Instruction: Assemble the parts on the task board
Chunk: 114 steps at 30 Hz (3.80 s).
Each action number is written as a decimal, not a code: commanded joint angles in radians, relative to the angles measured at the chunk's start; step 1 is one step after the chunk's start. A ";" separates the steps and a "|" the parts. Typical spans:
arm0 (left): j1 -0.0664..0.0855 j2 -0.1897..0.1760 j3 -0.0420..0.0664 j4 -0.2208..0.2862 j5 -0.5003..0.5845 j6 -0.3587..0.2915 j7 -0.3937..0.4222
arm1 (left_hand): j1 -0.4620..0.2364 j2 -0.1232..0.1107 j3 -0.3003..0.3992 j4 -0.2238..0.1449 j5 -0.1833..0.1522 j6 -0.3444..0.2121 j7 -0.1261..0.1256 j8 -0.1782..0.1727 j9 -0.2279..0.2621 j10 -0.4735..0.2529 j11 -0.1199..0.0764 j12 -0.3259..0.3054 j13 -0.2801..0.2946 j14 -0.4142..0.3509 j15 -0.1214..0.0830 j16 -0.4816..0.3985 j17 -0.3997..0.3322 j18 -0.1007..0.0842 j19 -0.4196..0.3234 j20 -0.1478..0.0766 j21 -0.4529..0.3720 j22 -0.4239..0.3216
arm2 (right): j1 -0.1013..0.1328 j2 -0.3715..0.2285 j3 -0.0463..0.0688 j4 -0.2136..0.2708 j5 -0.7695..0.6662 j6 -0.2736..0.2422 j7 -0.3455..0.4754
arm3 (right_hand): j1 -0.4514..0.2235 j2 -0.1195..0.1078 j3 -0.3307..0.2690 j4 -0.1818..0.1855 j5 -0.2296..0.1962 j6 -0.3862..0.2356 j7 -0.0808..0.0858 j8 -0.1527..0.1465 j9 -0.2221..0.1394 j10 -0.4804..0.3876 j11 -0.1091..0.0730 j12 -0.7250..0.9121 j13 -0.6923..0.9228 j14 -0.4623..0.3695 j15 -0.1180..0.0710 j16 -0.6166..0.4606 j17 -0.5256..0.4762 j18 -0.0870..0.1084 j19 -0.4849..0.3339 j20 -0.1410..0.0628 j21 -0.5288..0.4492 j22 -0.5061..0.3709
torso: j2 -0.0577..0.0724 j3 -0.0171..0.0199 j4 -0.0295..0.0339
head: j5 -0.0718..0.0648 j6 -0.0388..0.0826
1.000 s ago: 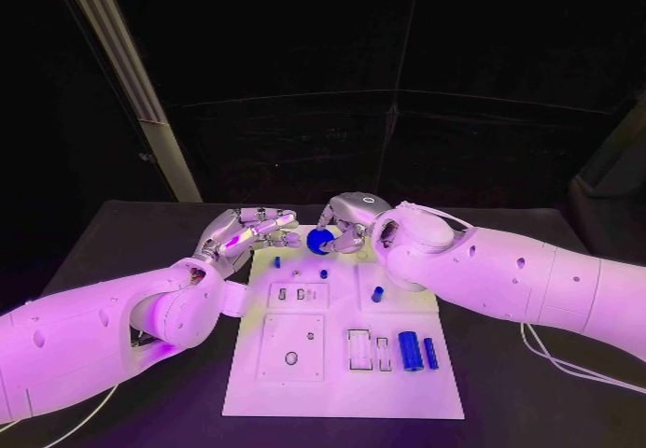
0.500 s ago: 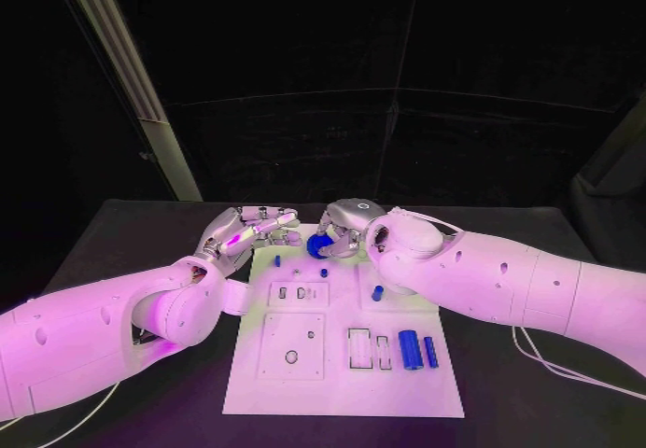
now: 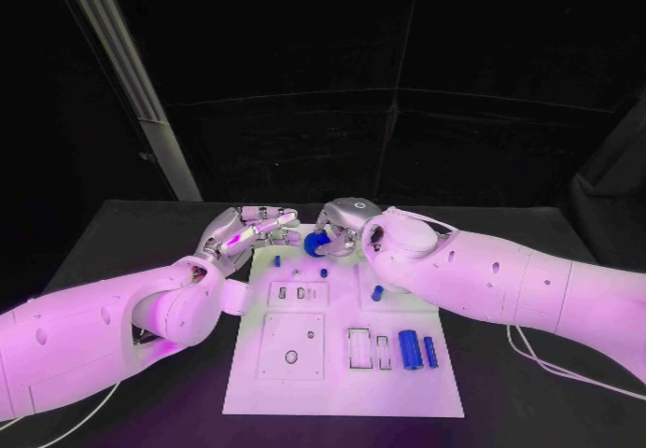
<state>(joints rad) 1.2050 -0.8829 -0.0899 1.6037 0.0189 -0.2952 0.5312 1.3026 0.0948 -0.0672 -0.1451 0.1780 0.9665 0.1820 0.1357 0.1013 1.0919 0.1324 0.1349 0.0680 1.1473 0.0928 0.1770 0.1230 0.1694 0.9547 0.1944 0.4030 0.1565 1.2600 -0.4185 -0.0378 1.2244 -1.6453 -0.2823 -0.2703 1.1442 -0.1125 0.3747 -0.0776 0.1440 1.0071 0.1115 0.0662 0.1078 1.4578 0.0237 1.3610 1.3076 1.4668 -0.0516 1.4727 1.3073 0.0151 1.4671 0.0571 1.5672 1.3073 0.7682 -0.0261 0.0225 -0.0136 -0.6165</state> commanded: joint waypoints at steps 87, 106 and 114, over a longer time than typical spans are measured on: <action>-0.004 0.013 -0.001 -0.035 0.000 0.037 -0.004 | -0.010 0.035 -0.010 -0.045 0.000 0.032 -0.008 -0.018 -0.003 0.049 -0.007 -0.022 -0.001 0.024 -0.006 -0.022 0.009 0.012 0.010 -0.002 0.004 -0.007 | -0.053 -0.400 -0.002 -0.034 0.477 0.064 0.393 | 0.058 -0.003 -0.045 -0.029 -0.029 -0.072 0.015 0.005 -0.037 -0.017 0.017 -0.030 0.033 0.063 0.017 -0.003 0.078 -0.013 0.098 0.021 0.000 0.254 | -0.004 0.0000 -0.0072 | -0.035 -0.007; -0.005 0.013 -0.001 -0.036 0.000 0.037 -0.007 | -0.011 0.036 -0.011 -0.047 0.000 0.032 -0.008 -0.019 -0.004 0.049 -0.007 -0.024 -0.001 0.023 -0.005 -0.024 0.009 0.011 0.009 -0.002 0.003 -0.007 | -0.059 -0.385 -0.001 -0.043 0.468 0.064 0.391 | 0.047 0.044 -0.020 -0.045 -0.021 0.030 -0.001 0.025 -0.030 -0.004 0.003 -0.011 0.051 0.066 0.006 0.005 0.095 -0.015 0.104 0.012 0.004 0.263 | -0.004 0.0001 -0.0076 | -0.036 -0.012; -0.005 0.013 -0.001 -0.036 0.000 0.037 -0.009 | -0.012 0.037 -0.011 -0.048 0.000 0.032 -0.007 -0.020 -0.004 0.049 -0.007 -0.025 -0.001 0.023 -0.005 -0.024 0.009 0.011 0.008 -0.001 0.003 -0.008 | -0.059 -0.385 -0.001 -0.040 0.494 0.010 0.405 | 0.046 0.087 0.002 -0.048 -0.017 0.105 -0.023 0.045 -0.016 0.002 -0.015 -0.004 0.059 0.069 -0.008 0.011 0.106 -0.015 0.104 -0.001 0.004 0.263 | -0.005 0.0004 -0.0079 | -0.037 -0.013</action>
<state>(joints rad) 1.1996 -0.8708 -0.0915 1.5670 0.0192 -0.2705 0.5208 1.2945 0.1226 -0.0798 -0.1878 0.1780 0.9917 0.1715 0.1201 0.0987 1.1364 0.1234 0.1147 0.0683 1.1725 0.0821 0.1566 0.1313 0.1694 0.9636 0.1928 0.4068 0.1502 1.1996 -0.8036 -0.0395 1.1816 -1.1684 -0.2319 0.1215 1.1868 -0.0464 0.3718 -0.1259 0.1223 1.0960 0.0964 0.1043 0.0848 1.4595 0.0139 1.3534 1.3075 1.4685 -0.0539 1.4800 1.3074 0.0151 1.4668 0.0636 1.5672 1.3075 0.7633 -0.0259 0.0148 -0.0503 -0.6298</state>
